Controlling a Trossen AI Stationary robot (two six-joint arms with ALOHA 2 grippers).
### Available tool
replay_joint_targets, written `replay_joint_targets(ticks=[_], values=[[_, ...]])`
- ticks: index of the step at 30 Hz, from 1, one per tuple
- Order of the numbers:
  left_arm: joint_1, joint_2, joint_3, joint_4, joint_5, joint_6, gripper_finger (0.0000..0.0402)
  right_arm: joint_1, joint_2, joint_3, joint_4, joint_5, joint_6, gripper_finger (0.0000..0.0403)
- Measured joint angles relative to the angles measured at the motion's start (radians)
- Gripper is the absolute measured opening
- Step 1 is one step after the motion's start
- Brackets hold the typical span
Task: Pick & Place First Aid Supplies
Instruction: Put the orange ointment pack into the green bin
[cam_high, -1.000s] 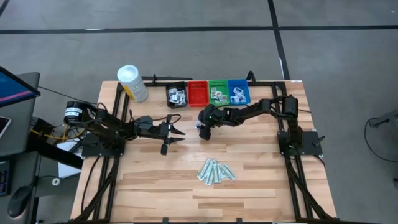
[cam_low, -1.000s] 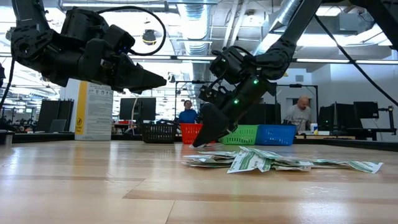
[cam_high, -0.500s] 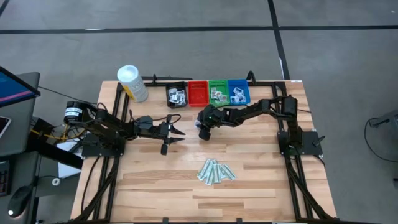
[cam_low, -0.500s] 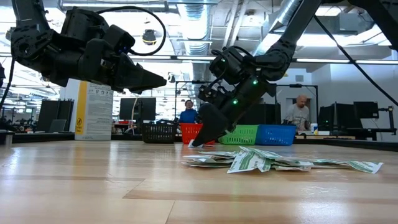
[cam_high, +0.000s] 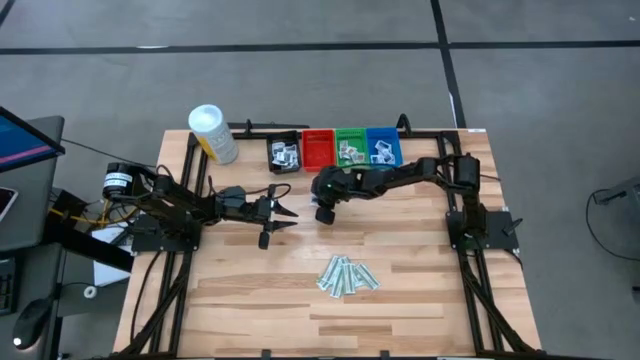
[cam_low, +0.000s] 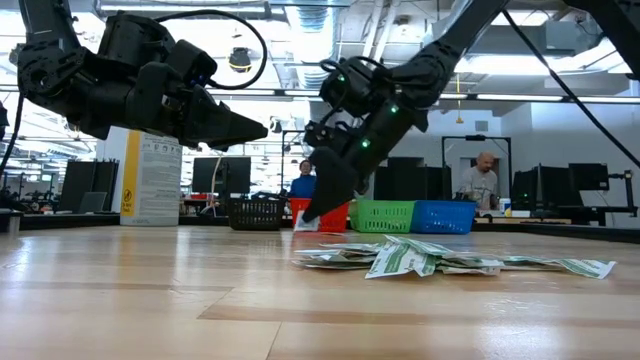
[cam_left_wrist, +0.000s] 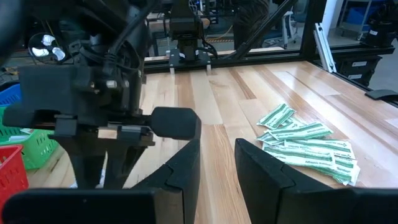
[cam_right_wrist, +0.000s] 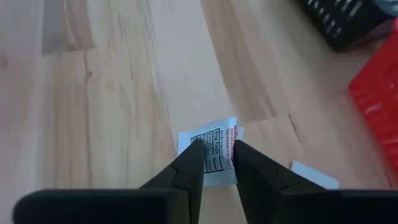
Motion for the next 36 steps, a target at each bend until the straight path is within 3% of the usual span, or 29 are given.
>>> replay_joint_targets(ticks=[9, 24, 36], values=[[0.0, 0.0, 0.0, 0.0, 0.0, 0.0, 0.0102, -0.009, -0.001, 0.082, -0.151, 0.003, 0.007, 0.0061], [0.0, 0.0, 0.0, 0.0, 0.0, 0.0, 0.0102, -0.022, -0.002, 0.085, -0.148, 0.003, 0.01, 0.0007], [0.0, 0.0, 0.0, -0.001, 0.0, 0.0, 0.0102, -0.026, -0.009, 0.085, -0.168, 0.003, 0.0, 0.0006]])
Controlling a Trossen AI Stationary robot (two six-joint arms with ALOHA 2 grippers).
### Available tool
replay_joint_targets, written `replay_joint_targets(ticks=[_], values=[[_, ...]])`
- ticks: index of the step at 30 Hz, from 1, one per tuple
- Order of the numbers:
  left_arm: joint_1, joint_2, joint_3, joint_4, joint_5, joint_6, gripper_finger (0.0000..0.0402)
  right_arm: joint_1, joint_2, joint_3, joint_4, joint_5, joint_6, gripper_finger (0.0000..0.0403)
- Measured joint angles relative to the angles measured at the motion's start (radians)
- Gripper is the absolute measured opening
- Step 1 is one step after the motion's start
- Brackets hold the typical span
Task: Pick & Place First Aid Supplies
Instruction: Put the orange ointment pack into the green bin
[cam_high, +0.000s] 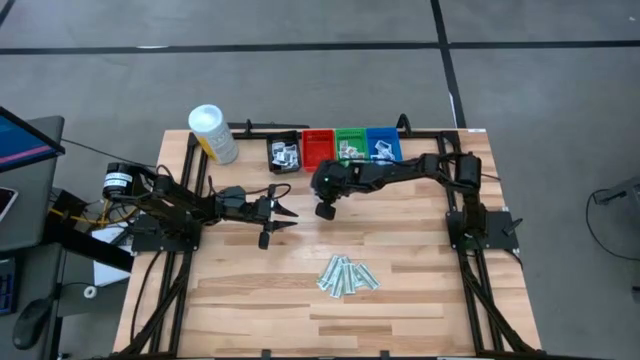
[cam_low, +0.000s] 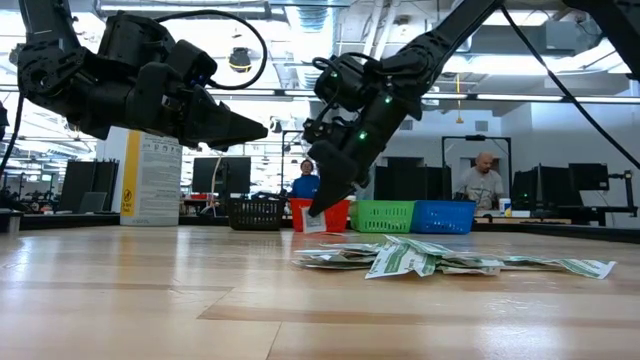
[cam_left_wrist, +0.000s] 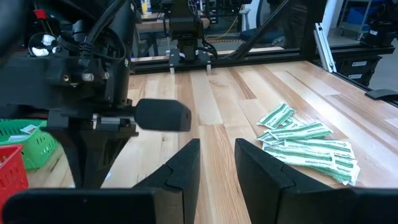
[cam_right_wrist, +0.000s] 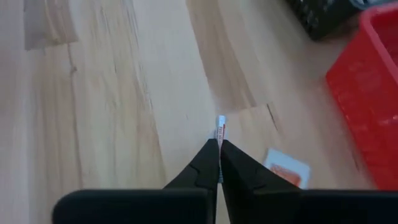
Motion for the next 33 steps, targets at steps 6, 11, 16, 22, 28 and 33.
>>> replay_joint_targets(ticks=[6, 11, 16, 22, 28, 33], values=[[0.0, 0.0, 0.0, 0.0, 0.0, 0.0, 0.0102, -0.012, -0.078, 0.001, -0.103, 0.003, -0.02, 0.0005], [0.0, 0.0, 0.0, 0.0, 0.0, 0.0, 0.0102, -0.039, -0.16, 0.002, -0.15, 0.004, -0.052, 0.0008], [0.0, 0.0, 0.0, 0.0, 0.0, 0.0, 0.0102, -0.084, -0.232, 0.001, -0.244, 0.005, -0.069, 0.0007], [0.0, 0.0, 0.0, 0.0, 0.0, 0.0, 0.0102, -0.166, -0.302, 0.001, -0.325, 0.005, -0.077, 0.0008], [0.0, 0.0, 0.0, 0.0, 0.0, 0.0, 0.0102, -0.275, -0.331, 0.001, -0.334, 0.005, -0.078, 0.0006], [0.0, 0.0, 0.0, 0.0, 0.0, 0.0, 0.0102, -0.351, -0.329, 0.001, -0.333, 0.005, -0.043, 0.0008]])
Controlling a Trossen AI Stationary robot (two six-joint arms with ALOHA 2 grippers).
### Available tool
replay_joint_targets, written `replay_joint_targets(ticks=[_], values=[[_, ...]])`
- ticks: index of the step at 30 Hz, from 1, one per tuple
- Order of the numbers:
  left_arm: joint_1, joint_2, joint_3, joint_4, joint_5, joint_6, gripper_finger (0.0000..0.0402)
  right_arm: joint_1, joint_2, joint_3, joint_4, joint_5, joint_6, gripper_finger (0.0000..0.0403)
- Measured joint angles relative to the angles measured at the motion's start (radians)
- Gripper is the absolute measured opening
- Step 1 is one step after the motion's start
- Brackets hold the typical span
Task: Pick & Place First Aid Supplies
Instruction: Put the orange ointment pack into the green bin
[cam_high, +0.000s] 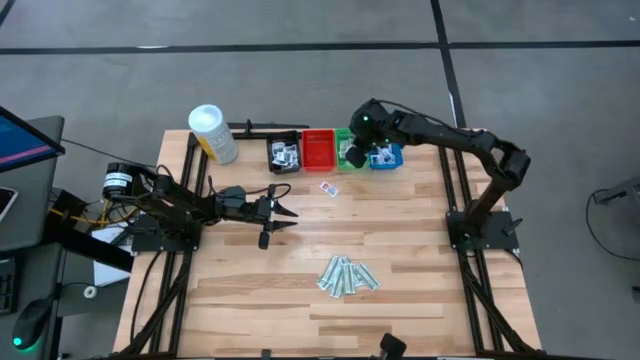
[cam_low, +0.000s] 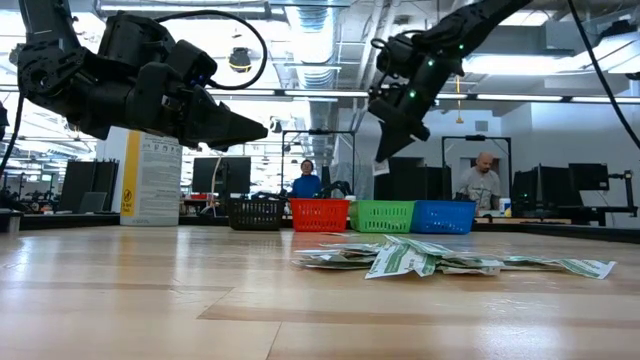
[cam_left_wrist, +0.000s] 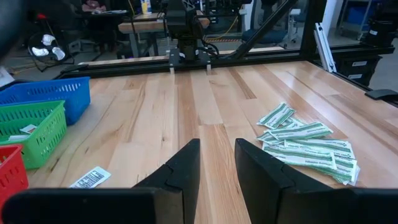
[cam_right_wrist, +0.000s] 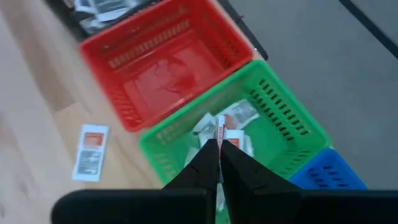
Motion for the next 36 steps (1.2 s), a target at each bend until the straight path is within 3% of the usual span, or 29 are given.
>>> replay_joint_targets(ticks=[8, 17, 22, 27, 33, 36], values=[[0.0, 0.0, 0.0, 0.001, 0.0, 0.0, 0.0102, -0.017, 0.052, -0.003, 0.054, 0.013, 0.0, 0.0038], [0.0, 0.0, 0.0, 0.003, 0.0, 0.0, 0.0102, 0.001, 0.081, -0.001, 0.082, 0.129, -0.006, 0.0132], [0.0, 0.0, 0.0, 0.004, 0.0, 0.0, 0.0102, 0.011, 0.066, 0.0, 0.083, 0.128, -0.029, 0.0175], [0.0, 0.0, 0.0, 0.004, 0.0, 0.0, 0.0102, 0.061, 0.064, 0.0, 0.081, 0.121, -0.048, 0.019], [0.0, 0.0, 0.0, 0.004, 0.0, 0.0, 0.0102, 0.18, 0.064, 0.0, 0.086, -0.003, -0.103, 0.019], [0.0, 0.0, 0.0, 0.004, 0.0, 0.0, 0.0102, 0.244, 0.064, -0.019, 0.132, -0.009, -0.103, 0.0186]])
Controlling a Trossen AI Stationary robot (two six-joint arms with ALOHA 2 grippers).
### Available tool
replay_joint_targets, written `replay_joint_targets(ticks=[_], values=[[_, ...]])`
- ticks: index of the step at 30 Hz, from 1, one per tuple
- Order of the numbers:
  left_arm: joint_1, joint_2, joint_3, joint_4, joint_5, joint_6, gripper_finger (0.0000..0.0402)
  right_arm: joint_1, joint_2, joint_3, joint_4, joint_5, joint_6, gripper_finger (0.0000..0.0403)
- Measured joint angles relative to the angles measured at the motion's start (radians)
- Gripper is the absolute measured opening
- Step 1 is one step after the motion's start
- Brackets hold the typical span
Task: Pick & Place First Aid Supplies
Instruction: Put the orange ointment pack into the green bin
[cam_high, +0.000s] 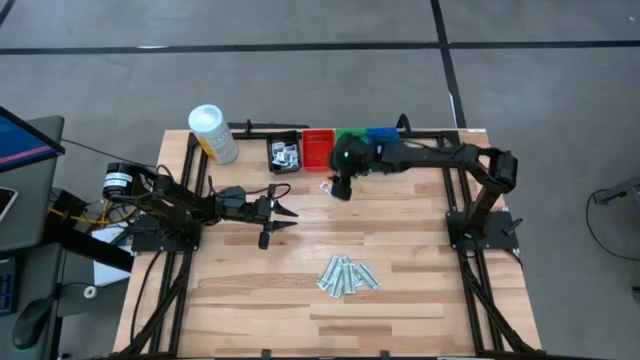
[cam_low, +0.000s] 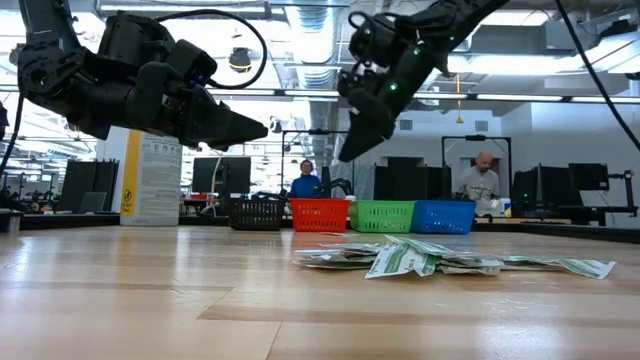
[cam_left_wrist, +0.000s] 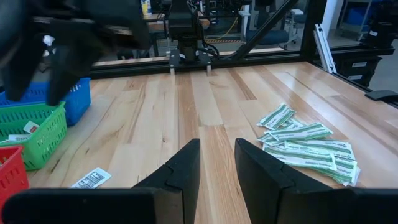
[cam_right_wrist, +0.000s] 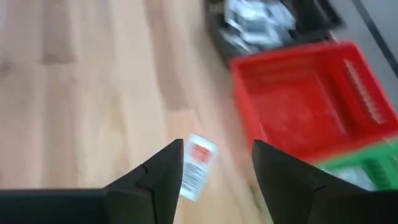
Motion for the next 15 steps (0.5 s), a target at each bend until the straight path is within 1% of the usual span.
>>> replay_joint_targets(ticks=[5, 8, 12, 15], values=[[0.0, 0.0, 0.0, 0.0, 0.0, 0.0, 0.0102, 0.073, 0.0, -0.097, 0.157, 0.0, 0.011, 0.018], [0.0, 0.0, 0.0, 0.0, 0.0, -0.004, 0.0102, 0.094, 0.0, -0.171, 0.25, 0.001, 0.093, 0.0178], [0.0, 0.0, 0.0, 0.0, 0.0, -0.004, 0.0102, 0.107, 0.0, -0.269, 0.416, 0.004, 0.176, 0.0176], [0.0, 0.0, 0.0, 0.0, 0.0, -0.004, 0.0102, 0.117, 0.001, -0.335, 0.505, 0.044, 0.214, 0.0176]])
